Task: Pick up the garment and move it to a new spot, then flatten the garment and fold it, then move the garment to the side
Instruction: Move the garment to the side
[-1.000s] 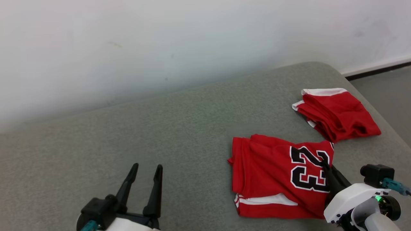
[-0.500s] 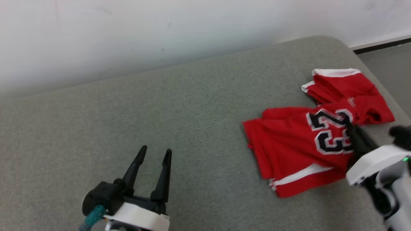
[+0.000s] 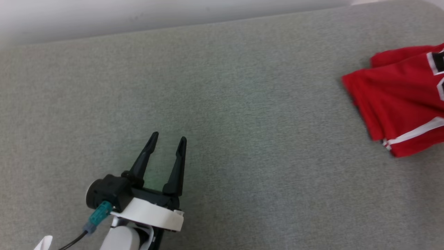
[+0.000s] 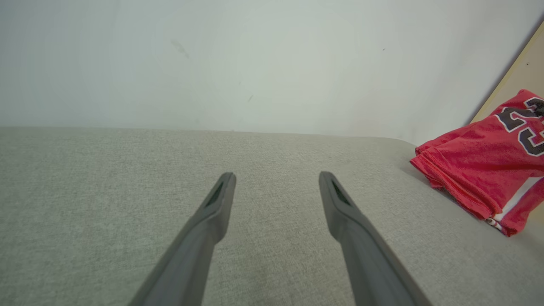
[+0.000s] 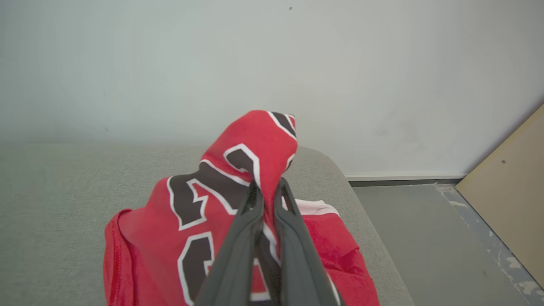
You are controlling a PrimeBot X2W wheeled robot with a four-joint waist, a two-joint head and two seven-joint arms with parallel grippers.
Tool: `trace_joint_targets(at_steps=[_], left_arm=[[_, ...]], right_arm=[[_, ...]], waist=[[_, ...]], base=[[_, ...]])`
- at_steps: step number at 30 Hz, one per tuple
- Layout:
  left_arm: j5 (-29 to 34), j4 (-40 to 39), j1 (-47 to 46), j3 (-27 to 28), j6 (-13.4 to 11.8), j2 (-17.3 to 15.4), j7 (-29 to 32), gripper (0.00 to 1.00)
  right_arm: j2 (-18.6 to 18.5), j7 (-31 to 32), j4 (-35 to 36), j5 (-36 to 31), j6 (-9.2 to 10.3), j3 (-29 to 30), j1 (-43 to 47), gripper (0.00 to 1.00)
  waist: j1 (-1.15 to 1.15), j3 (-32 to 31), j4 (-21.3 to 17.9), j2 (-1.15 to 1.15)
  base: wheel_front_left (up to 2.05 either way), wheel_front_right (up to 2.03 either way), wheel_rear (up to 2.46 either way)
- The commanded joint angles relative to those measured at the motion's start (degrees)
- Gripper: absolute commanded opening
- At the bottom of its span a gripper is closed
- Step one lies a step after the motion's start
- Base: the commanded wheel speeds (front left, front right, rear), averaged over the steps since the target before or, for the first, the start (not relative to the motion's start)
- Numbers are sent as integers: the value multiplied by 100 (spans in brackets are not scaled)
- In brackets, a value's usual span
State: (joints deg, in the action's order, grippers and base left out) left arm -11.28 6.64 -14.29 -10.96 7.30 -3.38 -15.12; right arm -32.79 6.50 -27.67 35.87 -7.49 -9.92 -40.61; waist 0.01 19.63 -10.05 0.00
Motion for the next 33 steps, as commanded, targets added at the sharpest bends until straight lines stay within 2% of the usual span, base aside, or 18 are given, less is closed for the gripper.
trace_joint_targets(at_steps=[1, 5, 6, 8, 10, 12, 14, 15, 16, 20, 24, 28, 33], left_arm=[[52, -24, -88, 7, 21, -40, 1, 100], [48, -20, -213, -10, 18, -37, 1, 100], [48, -24, -240, -5, 19, -37, 1, 100], [53, -20, -288, -7, 15, -43, 1, 100], [57, -16, -334, -2, 14, -48, 1, 100], [52, -6, -352, -2, 12, -47, 1, 100], [36, 4, -375, -18, 12, -45, 1, 100], [25, 9, -377, -15, 12, -45, 1, 100], [15, 14, -374, -16, 12, -43, 1, 100], [-16, 17, -358, -6, 12, -34, 1, 100], [-31, 34, -289, 45, 13, -24, 1, 100], [-54, 43, -170, 132, 13, -17, 1, 100], [-93, 29, 22, 326, 13, -4, 1, 100]], right_arm=[[-145, 20, -74, 44, 2, 52, -161, 0], [-538, 79, -453, -84, 2, 16, -364, 0], [-632, 76, -557, -154, 2, -44, -426, 6], [-747, 85, -825, -225, 2, -153, -534, 9], [-779, 55, -1097, -323, 2, -277, -654, 24], [-766, 85, -1471, -371, 2, -359, -753, 29], [-717, 41, -1851, -457, 2, -371, -870, 47], [-673, -7, -2067, -448, 2, -304, -930, 64], [-650, -34, -2313, -482, 2, -245, -980, 98], [-573, -344, -3121, -748, 5, -28, -1199, 100], [-450, -773, -3507, -1010, 6, -27, -1335, 100], [-266, -1263, -3478, -1125, 6, -156, -1406, 100], [-46, -1696, -3056, -1065, 6, -477, -1285, 100]], waist=[[-1, 220, 187, 0], [-1, 375, 320, 0], [-1, 411, 343, 0], [-1, 469, 386, 0], [-1, 507, 421, 0], [-1, 526, 446, 0], [-1, 528, 478, 0], [-1, 526, 491, 0], [-1, 518, 503, 0], [-1, 463, 554, 0], [-1, 345, 544, 0], [-1, 92, 471, 0], [-1, -397, 361, 0]], base=[[0, 0, 0], [0, 0, 0], [0, 0, 0], [0, 0, 0], [0, 0, 0], [0, 0, 0], [0, 0, 0], [0, 0, 0], [0, 0, 0], [0, 0, 0], [0, 0, 0], [0, 0, 0], [0, 0, 0]])
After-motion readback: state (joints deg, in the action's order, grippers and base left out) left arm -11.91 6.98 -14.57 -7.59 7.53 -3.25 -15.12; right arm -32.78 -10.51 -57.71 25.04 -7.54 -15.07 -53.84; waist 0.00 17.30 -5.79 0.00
